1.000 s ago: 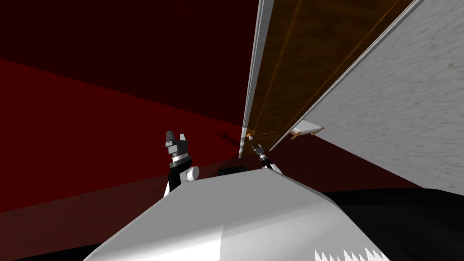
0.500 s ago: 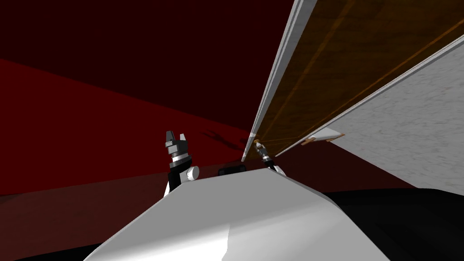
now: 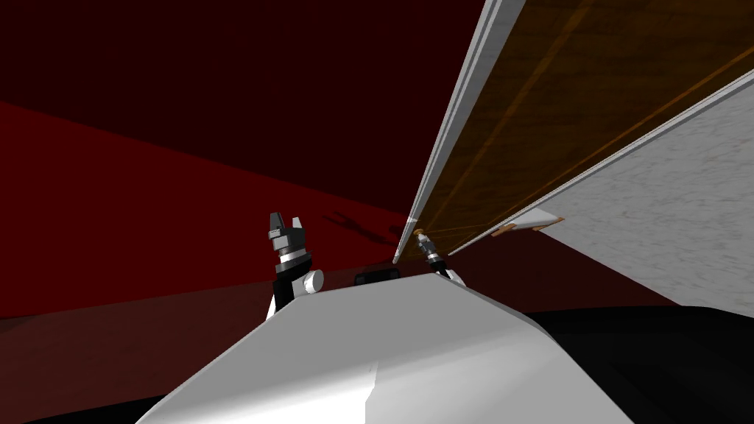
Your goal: Pull the door open
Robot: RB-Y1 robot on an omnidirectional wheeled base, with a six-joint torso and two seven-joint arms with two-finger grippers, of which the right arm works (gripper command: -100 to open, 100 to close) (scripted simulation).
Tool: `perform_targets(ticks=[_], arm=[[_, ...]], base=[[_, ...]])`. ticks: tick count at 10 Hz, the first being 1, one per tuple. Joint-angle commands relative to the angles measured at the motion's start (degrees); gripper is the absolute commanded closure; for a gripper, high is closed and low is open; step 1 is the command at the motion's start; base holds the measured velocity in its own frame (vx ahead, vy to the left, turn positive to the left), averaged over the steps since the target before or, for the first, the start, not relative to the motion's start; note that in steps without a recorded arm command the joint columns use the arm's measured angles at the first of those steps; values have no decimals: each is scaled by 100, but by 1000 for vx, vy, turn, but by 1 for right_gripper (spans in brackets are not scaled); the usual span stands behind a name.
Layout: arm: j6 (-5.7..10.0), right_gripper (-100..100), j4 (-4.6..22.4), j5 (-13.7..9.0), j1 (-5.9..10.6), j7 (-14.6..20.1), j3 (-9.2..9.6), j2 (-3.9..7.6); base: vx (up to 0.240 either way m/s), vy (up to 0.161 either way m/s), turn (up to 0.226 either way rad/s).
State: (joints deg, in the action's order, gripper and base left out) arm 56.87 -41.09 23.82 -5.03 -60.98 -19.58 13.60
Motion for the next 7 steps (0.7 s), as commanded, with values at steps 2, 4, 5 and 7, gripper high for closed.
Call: perform_targets(ticks=[2,4,5,7], arm=[[10,100,0,0,-5,5,4,-9],[-11,100,0,-66,-5,186,32,1],[-14,100,-2,-92,-5,257,42,2],[-25,100,-9,-177,-3,475,76,6]], base=[[-9,-1,-1],[-7,-6,21],[-27,-16,45],[-29,-14,45]])
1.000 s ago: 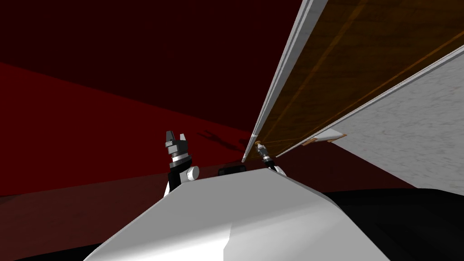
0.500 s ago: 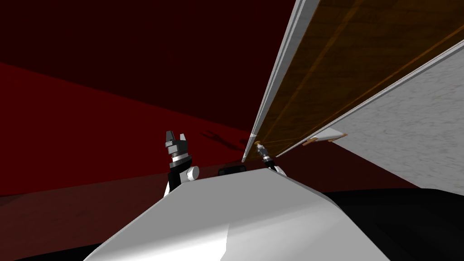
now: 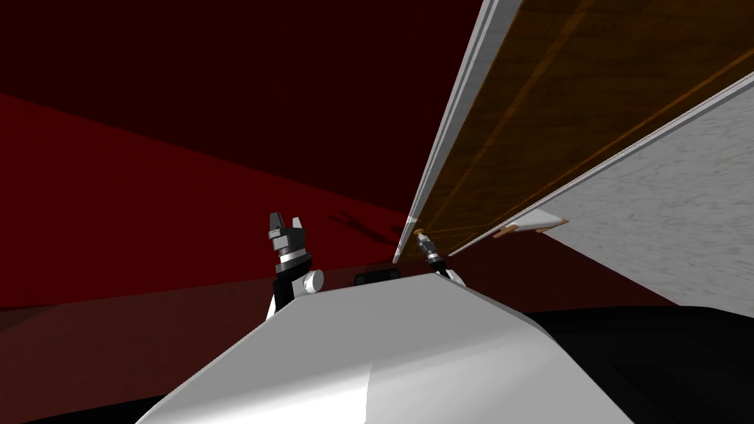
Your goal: Pull the door open
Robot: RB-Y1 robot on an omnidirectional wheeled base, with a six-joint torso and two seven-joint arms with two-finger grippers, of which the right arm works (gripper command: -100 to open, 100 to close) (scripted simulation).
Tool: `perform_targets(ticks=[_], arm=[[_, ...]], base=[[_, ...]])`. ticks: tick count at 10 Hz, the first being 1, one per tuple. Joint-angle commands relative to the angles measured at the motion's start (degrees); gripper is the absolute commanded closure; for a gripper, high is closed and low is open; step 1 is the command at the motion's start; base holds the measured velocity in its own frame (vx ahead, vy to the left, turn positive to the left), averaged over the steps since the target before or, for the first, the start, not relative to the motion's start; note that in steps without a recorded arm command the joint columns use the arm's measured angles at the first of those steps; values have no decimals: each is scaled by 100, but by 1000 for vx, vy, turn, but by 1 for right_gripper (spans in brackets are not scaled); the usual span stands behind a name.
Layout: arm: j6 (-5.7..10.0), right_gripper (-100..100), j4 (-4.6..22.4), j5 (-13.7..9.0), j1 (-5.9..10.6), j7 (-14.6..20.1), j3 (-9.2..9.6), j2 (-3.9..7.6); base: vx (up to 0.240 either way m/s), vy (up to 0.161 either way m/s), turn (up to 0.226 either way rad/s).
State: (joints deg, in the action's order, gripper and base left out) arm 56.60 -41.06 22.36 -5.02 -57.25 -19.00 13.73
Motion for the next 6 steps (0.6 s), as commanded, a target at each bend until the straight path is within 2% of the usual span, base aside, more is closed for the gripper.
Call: perform_targets(ticks=[1,6], arm=[[-6,100,-17,-85,-2,239,39,-4],[-49,100,-43,-418,6,1003,172,12]], base=[[-32,-17,58],[-42,-23,67]])
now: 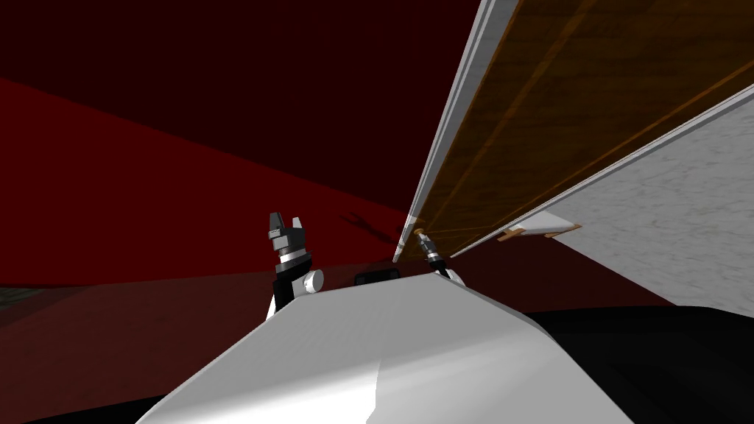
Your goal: Pull the door open
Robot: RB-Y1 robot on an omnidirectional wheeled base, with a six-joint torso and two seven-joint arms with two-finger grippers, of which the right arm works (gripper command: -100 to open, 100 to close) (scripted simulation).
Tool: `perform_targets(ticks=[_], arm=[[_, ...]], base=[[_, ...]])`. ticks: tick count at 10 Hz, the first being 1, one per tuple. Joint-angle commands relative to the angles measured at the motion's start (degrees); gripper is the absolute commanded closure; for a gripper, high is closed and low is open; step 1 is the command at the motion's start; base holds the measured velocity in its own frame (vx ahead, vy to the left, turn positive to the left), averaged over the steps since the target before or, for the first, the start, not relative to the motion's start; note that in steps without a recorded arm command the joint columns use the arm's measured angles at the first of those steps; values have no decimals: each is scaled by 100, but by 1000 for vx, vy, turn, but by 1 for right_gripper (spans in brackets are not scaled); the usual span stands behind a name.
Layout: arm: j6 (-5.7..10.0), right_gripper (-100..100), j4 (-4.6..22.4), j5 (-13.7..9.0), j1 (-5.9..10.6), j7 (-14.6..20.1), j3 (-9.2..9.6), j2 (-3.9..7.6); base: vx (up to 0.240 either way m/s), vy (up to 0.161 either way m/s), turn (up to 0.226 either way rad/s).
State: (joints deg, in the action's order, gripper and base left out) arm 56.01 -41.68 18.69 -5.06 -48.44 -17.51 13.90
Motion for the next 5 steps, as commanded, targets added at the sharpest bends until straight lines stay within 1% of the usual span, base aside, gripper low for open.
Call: perform_targets(ticks=[1,3,4,5], arm=[[10,100,19,-51,10,176,24,-4],[-11,100,6,-212,13,525,88,4],[-11,100,6,-212,13,558,88,4],[-23,100,-1,-309,16,775,127,9]], base=[[-39,-17,32],[-41,-15,59],[-30,-17,33],[-33,-12,52]])
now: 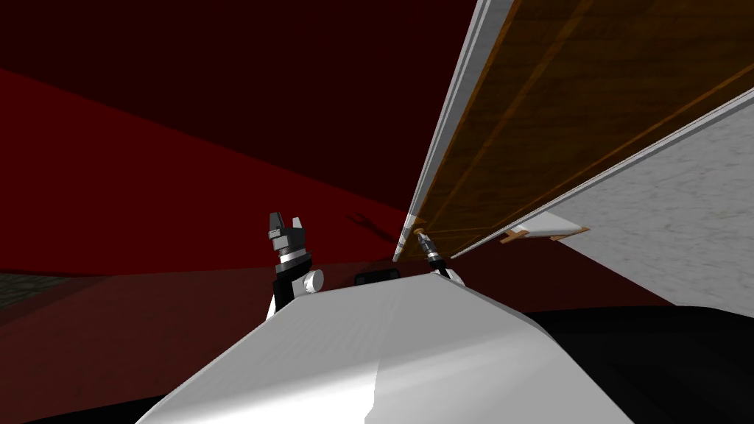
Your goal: Pull the door open
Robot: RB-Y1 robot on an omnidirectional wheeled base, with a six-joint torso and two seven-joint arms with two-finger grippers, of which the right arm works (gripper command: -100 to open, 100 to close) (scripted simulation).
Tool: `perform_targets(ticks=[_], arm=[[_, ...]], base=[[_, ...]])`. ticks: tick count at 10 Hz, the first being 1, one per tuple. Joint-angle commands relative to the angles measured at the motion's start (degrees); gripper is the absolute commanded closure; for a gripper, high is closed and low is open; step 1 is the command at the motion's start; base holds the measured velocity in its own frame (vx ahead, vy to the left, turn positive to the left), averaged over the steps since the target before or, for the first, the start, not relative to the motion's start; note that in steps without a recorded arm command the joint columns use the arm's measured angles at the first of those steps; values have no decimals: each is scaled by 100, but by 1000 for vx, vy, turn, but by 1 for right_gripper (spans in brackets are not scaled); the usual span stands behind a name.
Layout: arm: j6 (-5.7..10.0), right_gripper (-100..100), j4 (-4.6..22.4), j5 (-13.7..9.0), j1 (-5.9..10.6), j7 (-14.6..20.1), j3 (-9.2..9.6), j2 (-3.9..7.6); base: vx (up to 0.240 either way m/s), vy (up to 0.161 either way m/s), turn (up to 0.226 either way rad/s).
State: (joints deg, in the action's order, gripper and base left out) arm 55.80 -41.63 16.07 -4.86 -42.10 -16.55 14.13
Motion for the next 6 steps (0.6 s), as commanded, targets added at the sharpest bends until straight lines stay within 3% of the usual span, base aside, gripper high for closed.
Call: perform_targets(ticks=[1,6], arm=[[-14,100,-15,-145,-2,286,69,-9],[-53,100,-39,-451,6,1000,191,6]], base=[[-53,-26,101],[-48,-26,60]])
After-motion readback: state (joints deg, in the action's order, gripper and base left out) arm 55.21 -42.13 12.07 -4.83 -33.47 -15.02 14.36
